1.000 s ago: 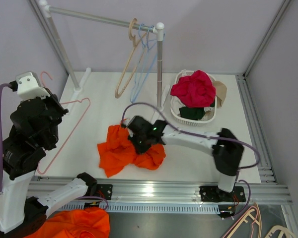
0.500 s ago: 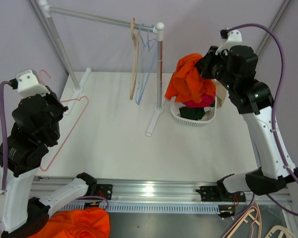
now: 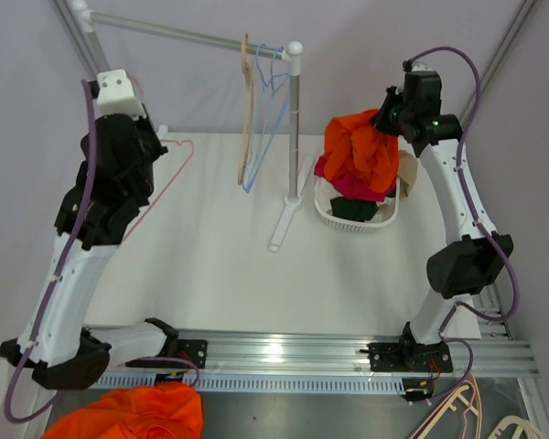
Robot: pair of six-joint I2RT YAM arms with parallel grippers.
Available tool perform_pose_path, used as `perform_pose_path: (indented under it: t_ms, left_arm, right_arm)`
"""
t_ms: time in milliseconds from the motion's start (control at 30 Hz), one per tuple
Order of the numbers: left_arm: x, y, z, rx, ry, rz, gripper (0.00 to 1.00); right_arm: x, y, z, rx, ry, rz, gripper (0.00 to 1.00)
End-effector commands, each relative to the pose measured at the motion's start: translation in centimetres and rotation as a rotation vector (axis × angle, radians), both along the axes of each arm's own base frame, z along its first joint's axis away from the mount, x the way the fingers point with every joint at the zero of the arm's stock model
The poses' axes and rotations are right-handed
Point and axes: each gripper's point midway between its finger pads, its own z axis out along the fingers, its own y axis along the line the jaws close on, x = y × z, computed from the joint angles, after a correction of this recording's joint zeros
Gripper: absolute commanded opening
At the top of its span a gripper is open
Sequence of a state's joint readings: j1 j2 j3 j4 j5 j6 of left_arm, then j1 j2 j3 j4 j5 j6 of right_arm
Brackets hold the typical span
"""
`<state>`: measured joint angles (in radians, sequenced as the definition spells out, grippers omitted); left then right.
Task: Remove the t-shirt from the hanger
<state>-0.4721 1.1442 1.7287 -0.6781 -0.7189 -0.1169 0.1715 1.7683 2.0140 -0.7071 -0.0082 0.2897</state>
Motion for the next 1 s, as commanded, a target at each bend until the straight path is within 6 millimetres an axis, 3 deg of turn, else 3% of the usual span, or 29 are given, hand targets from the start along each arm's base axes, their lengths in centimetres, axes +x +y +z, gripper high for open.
perform_pose_path:
  t_ms: [0, 33, 100, 133, 233, 267, 367, 433, 467, 533, 567, 600, 667, 700, 800, 967]
  left_arm:
    - [1.4, -0.4, 3.6, 0.006, -0.097, -0.024, 0.01]
    - [2.6, -1.4, 3.3, 0.009, -0.088, -0.076, 0.01]
    - [3.5, -2.0, 3.6, 0.000, -0.094, -0.101, 0.01]
    - [4.1, -2.0, 3.8, -0.004, -0.106, -0.099, 0.01]
    - [6.4, -2.9, 3.2, -0.012, -0.108, -0.128, 0.01]
    - [7.2, -3.4, 2.6, -0.013, -0.099, -0.145, 0.01]
    - [8.6, -3.6, 2.4, -0.035, -0.122, -0.137, 0.01]
    - [9.5, -4.0, 1.5, -0.036, -0.120, -0.143, 0.01]
    - [9.8, -4.2, 2.2, -0.048, -0.162, -0.148, 0.01]
    - [10.4, -4.7, 1.3, -0.048, -0.172, -0.164, 0.01]
    - [10.6, -4.8, 1.8, -0.056, -0.206, -0.170, 0.01]
    - [10.9, -5.1, 1.8, -0.057, -0.211, -0.180, 0.01]
    - [11.3, -5.5, 2.2, -0.061, -0.229, -0.192, 0.01]
    - [11.4, -5.6, 2.5, -0.064, -0.240, -0.195, 0.01]
    - [12.2, -6.3, 2.9, -0.066, -0.249, -0.222, 0.01]
    - [13.0, -7.0, 3.5, -0.078, -0.259, -0.241, 0.01]
  right_arm:
    - [1.4, -0.4, -4.9, 0.074, 0.093, -0.020, 0.00]
    - [1.8, -0.2, -9.0, 0.082, 0.182, -0.014, 0.00]
    - [2.0, 0.1, -13.4, 0.104, 0.285, -0.005, 0.01]
    - [1.6, 0.8, -17.6, 0.117, 0.396, 0.022, 0.02]
    - [0.3, 2.0, -23.9, 0.140, 0.554, 0.064, 0.03]
    - [-0.8, 2.1, -27.1, 0.139, 0.626, 0.065, 0.04]
    - [-2.3, 2.1, -29.8, 0.142, 0.667, 0.062, 0.05]
    - [-2.2, 1.7, -29.2, 0.140, 0.643, 0.054, 0.06]
    - [-2.1, 1.5, -28.8, 0.132, 0.630, 0.048, 0.06]
    - [-1.7, 0.9, -26.6, 0.122, 0.586, 0.042, 0.09]
    - [-1.4, 0.6, -25.7, 0.118, 0.565, 0.039, 0.10]
    - [-1.1, 0.4, -24.0, 0.105, 0.528, 0.032, 0.14]
    - [-0.9, 0.1, -22.3, 0.095, 0.495, 0.023, 0.19]
    - [-0.7, 0.0, -20.8, 0.092, 0.462, 0.019, 0.27]
    - [-0.4, -0.1, -19.3, 0.097, 0.431, 0.006, 0.37]
    - [0.6, -0.1, -16.7, 0.099, 0.374, -0.001, 0.43]
